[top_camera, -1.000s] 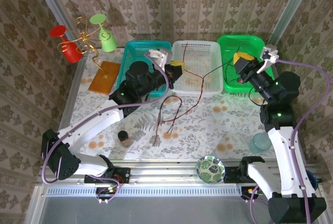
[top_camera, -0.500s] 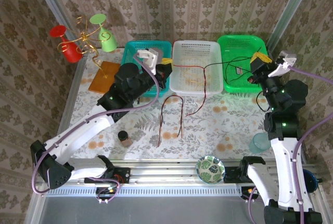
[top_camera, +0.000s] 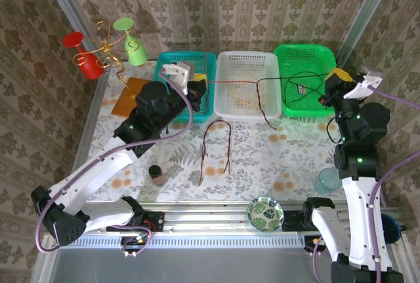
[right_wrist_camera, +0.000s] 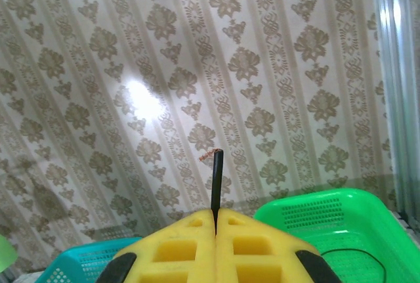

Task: Untangle the cables

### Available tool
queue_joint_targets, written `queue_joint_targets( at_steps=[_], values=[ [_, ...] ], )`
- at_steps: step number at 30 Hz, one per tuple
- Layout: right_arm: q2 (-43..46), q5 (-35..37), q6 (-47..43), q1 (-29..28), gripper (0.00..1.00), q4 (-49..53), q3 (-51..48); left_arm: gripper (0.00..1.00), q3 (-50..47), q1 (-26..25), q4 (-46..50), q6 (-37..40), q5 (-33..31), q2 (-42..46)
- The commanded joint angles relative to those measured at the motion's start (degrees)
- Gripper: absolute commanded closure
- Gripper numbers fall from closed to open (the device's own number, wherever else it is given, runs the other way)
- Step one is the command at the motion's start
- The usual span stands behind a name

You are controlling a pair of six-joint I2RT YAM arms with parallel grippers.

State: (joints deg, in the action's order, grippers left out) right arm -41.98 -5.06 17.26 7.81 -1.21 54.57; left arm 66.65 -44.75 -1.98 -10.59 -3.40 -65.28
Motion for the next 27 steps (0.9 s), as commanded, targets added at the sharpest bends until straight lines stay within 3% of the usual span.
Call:
queue_joint_targets(
  at_steps=[1,18,27],
  values=[
    [0.7,6.8,-1.2,0.9,1.00,1.2,0.0,1.00,-1.2,1.8,2.8,1.9,-4.6,3.6],
    [1.0,20.3,-3.7,1.5,1.00,4.1,-2.6,1.00,-4.1,9.1,16.7,7.3,-16.7,16.1],
    [0.7,28.2,-6.7,1.9,1.00,4.9,-4.3,1.00,-4.7,15.2,22.8,7.4,-16.5,17.9]
  ],
)
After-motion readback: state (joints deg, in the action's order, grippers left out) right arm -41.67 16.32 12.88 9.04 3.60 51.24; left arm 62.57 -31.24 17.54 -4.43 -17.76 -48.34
